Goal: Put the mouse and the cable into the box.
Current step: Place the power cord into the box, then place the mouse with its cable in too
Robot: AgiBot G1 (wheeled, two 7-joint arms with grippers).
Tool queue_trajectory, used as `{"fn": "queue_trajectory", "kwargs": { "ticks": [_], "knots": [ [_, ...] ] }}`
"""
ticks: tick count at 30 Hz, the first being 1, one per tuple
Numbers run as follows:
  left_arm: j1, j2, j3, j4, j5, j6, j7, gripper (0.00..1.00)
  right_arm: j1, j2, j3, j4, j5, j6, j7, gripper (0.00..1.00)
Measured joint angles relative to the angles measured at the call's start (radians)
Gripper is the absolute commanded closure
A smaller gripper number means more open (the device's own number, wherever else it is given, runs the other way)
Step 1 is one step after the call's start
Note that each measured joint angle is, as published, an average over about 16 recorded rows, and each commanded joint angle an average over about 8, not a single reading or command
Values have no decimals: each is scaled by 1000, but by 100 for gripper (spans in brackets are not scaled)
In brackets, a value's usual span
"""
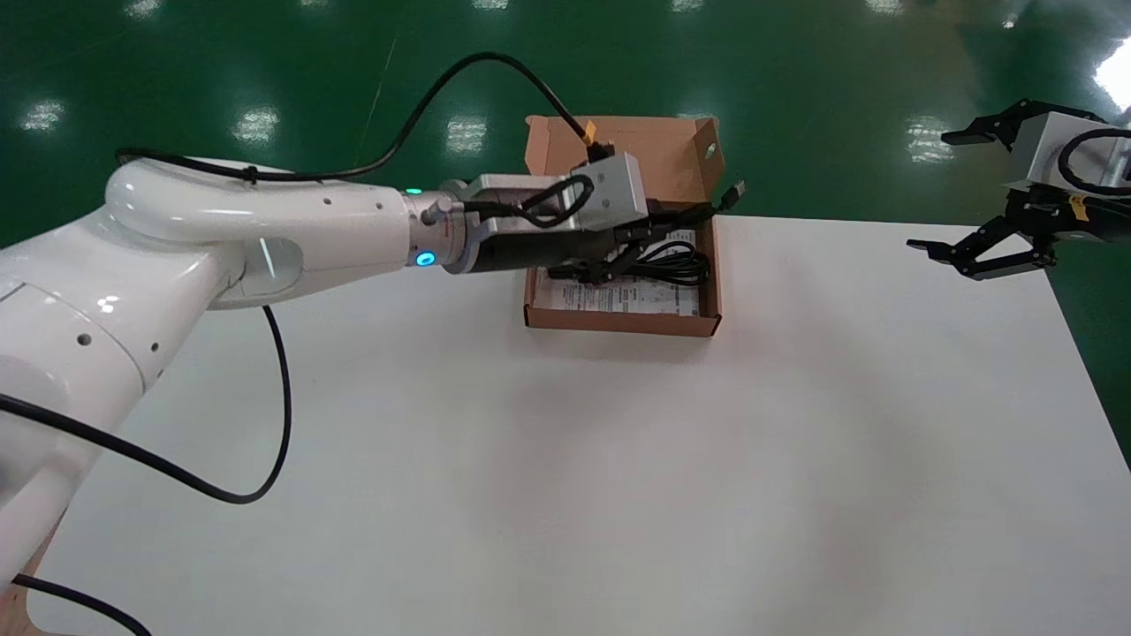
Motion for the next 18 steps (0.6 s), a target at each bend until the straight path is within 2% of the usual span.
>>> {"fn": "queue_trajectory", "kwargs": {
  "ticks": [18],
  "knots": [
    [29, -5, 145, -13, 19, -36, -27, 100, -3, -3, -9, -9, -13, 4, 2, 0]
  ]
}}
